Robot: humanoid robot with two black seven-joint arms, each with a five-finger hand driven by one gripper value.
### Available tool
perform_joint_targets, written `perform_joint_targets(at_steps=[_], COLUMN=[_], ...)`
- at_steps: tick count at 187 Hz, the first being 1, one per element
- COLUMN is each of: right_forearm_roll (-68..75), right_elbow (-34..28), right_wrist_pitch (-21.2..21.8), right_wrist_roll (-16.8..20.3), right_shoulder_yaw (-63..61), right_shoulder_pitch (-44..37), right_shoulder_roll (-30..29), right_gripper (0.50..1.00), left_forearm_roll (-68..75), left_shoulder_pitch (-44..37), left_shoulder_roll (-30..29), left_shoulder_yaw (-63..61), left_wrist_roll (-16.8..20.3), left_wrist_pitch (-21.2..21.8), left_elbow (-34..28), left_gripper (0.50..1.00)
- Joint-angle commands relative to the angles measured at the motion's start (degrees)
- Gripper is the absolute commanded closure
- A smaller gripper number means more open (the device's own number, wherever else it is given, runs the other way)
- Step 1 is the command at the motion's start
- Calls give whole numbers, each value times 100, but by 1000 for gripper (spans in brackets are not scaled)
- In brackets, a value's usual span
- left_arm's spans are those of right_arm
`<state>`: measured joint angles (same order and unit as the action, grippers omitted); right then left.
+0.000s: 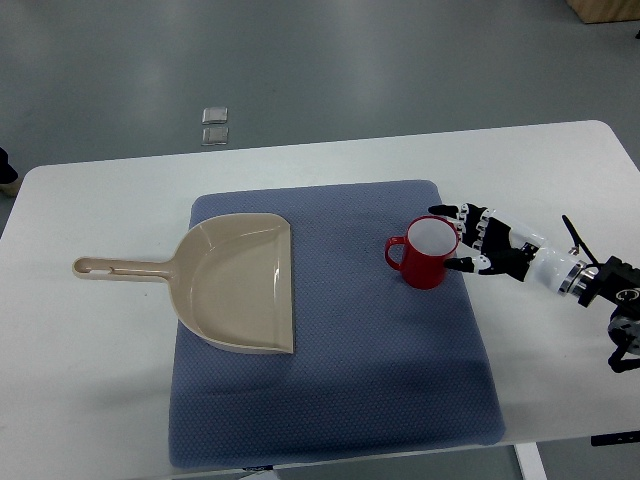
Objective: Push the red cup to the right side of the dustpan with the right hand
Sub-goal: 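Cup the right hand around the red mug's body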
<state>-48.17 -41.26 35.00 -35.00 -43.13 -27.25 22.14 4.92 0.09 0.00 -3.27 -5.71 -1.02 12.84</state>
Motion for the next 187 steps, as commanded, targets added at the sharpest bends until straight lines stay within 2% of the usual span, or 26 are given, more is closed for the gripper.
perform_joint_targets(at_steps=[1, 35, 107, 187], right_forearm_roll=[0, 0, 0, 9], right_elbow=[4, 22, 66, 57], right_wrist_pitch=[0, -2, -398, -380], right_wrist_roll=[0, 0, 0, 0], right_shoulder_yaw=[15, 147, 305, 297], right_shoulder_pitch=[0, -9, -44, -79], right_shoulder_roll=[-96, -219, -509, -500], right_gripper=[568, 568, 568, 568], left_forearm_roll=[0, 0, 0, 0], left_shoulder_pitch=[0, 0, 0, 0], left_shoulder_roll=[0, 0, 0, 0], left_shoulder_yaw=[-7, 2, 2, -7], left_wrist_roll=[0, 0, 0, 0], left_wrist_pitch=[-3, 6, -3, -3], left_elbow=[0, 8, 8, 8], left_gripper=[500, 500, 500, 500])
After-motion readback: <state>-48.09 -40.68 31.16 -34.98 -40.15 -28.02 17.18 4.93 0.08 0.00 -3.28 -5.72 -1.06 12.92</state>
